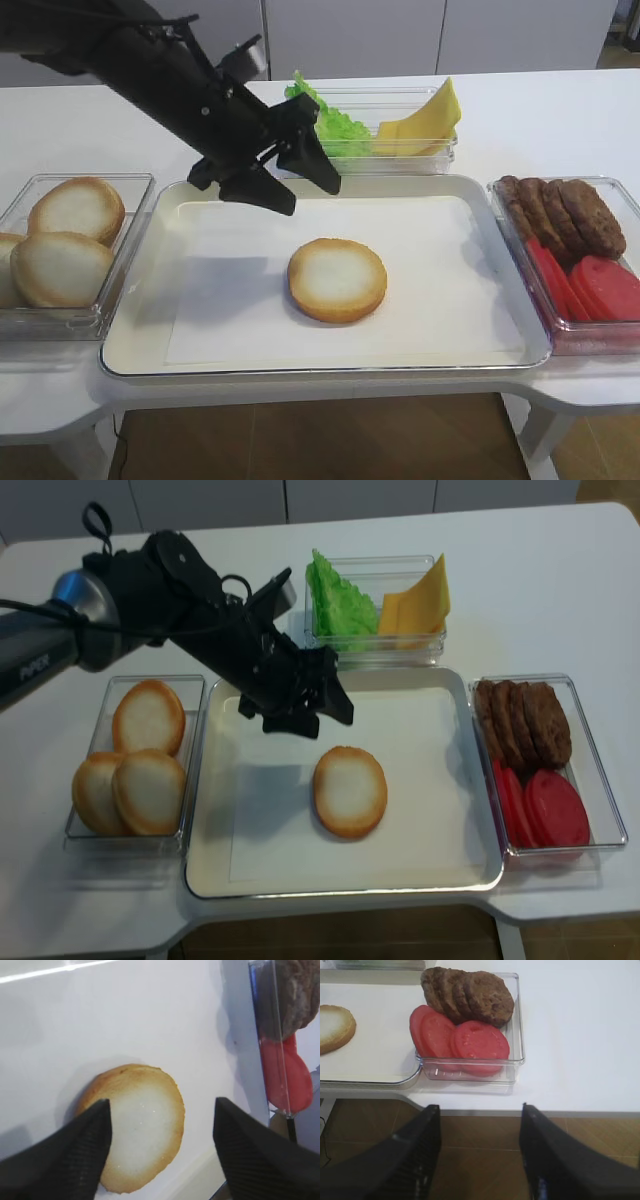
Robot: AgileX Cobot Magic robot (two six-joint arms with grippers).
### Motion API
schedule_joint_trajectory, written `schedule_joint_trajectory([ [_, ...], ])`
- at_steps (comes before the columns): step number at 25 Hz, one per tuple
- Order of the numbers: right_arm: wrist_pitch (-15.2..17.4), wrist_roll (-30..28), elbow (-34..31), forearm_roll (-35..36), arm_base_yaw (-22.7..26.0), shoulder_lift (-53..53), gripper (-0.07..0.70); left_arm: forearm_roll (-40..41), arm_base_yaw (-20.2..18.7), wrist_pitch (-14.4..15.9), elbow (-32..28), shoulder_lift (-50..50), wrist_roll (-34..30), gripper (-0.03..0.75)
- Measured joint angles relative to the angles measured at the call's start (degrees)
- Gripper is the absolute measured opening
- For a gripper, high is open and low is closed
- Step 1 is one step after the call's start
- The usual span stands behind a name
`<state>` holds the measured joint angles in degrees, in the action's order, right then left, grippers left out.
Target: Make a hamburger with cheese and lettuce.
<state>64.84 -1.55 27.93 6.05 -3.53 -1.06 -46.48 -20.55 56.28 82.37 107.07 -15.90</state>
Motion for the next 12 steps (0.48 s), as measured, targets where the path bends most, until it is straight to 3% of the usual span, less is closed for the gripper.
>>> schedule_joint_trajectory([
  [4,0.0,0.0,0.0,0.0,0.0,0.0,0.386,12.1,-0.6,1.0,1.6,-3.3,6.0,0.474],
  [8,0.0,0.0,0.0,0.0,0.0,0.0,0.386,30.2,-2.0,5.8,2.2,-7.8,14.6,0.474],
  [12,0.0,0.0,0.0,0.0,0.0,0.0,0.386,38.3,-2.2,10.4,2.2,-13.1,19.2,0.474],
])
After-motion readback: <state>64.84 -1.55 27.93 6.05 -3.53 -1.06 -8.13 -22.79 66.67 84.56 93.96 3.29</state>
